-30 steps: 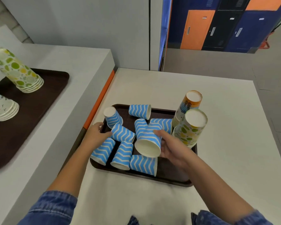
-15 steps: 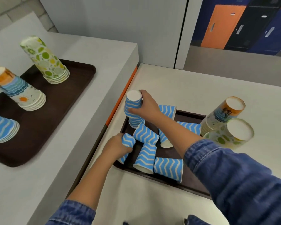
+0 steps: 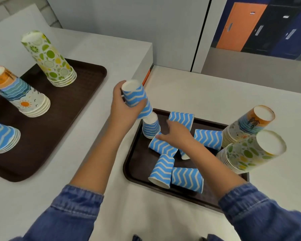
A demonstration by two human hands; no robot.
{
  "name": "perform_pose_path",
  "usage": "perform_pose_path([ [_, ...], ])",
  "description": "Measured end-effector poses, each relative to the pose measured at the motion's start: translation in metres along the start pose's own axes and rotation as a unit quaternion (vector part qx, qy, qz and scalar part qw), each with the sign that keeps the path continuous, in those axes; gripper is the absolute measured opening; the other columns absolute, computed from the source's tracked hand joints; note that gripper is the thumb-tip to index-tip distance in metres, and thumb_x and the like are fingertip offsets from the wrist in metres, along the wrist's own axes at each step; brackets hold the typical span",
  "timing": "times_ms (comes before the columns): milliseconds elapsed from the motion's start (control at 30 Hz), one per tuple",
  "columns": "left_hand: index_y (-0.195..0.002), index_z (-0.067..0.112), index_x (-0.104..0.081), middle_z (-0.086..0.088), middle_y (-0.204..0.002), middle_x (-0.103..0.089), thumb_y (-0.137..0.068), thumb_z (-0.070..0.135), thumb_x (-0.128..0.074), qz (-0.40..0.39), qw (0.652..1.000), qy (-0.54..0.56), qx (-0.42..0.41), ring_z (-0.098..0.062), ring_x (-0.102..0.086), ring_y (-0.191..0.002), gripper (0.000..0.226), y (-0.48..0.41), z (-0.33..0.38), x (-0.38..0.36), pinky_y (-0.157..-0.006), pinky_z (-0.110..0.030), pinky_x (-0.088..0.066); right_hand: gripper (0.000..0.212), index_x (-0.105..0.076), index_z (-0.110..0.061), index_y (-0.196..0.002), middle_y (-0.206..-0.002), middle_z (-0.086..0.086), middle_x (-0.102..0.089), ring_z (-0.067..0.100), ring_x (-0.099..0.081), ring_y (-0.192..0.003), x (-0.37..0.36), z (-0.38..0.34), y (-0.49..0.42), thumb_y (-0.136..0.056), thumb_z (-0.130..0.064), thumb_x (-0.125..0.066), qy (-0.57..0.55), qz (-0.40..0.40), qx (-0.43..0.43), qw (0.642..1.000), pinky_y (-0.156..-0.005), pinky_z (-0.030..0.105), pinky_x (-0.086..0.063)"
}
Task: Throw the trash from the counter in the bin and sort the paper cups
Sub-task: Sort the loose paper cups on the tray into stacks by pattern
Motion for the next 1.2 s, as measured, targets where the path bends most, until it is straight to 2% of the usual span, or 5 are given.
perform_pose_path([
  [167,-0.114,0.022,-0.039,0.02,-0.103,-0.049,-0.069,0.005,-0.08,-0.084,0.996,-0.031,0.026,0.006,-0.054,-0.09,0.064,-0.006,-0.034,-0.041,-0.08,-0.012,-0.046,0.047,-0.047,-0.013,-0.09,-0.095,0.008,-0.052,0.027,-0.051,-0.102,-0.018,0.001,0.013,-0.079,-0.056,-0.063,0.148,-0.038,0.004,0.988,-0.074,0.032,-0.037],
  [467,-0.121,0.011,-0.042,0.004,-0.111,-0.048,-0.068,0.003,-0.081,-0.126,0.984,-0.096,0.078,-0.008,-0.05,-0.1,0.067,0.007,-0.091,-0.045,-0.07,0.003,-0.04,0.071,-0.047,-0.016,-0.132,-0.117,0.007,-0.053,0.025,-0.047,-0.111,-0.007,0.001,0.028,-0.075,-0.054,-0.065,0.121,0.005,0.034,0.992,-0.093,0.036,-0.041],
  [633,-0.128,0.013,-0.041,0.001,-0.122,-0.052,-0.068,0.006,-0.082,-0.158,0.974,-0.116,0.11,-0.014,-0.051,-0.113,0.073,0.019,-0.11,-0.051,-0.086,-0.017,-0.04,0.075,-0.042,-0.022,-0.138,-0.128,0.003,-0.043,0.024,-0.054,-0.109,0.041,0.001,0.051,-0.072,-0.045,-0.071,0.033,0.058,0.016,0.998,-0.087,0.034,-0.045],
  [900,-0.137,0.012,-0.041,-0.012,-0.131,-0.05,-0.073,0.023,-0.078,-0.055,0.966,-0.175,0.183,-0.026,-0.051,-0.121,0.075,0.06,-0.107,-0.03,-0.099,-0.036,-0.044,0.063,-0.053,-0.02,-0.122,-0.121,0.002,-0.054,0.026,-0.049,-0.107,0.09,-0.06,0.026,-0.068,-0.038,-0.079,0.153,0.148,0.121,0.97,-0.081,0.034,-0.038],
  [1200,-0.139,0.015,-0.04,-0.006,-0.138,-0.049,-0.064,0.063,-0.072,-0.252,0.869,-0.287,0.313,-0.022,-0.052,-0.122,0.095,0.13,-0.131,-0.053,-0.1,-0.039,-0.045,0.071,-0.045,-0.016,-0.132,-0.122,0.009,-0.048,0.027,-0.049,-0.11,0.021,-0.095,-0.025,-0.071,-0.028,-0.079,0.266,0.057,0.198,0.941,-0.077,0.034,-0.042],
])
Point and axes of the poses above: each hand's wrist, its own y-axis away from the middle knuckle, its own x-axis out of the back of the hand, z = x × y, the point moved 6 cm from there along -y, towards the middle knuckle
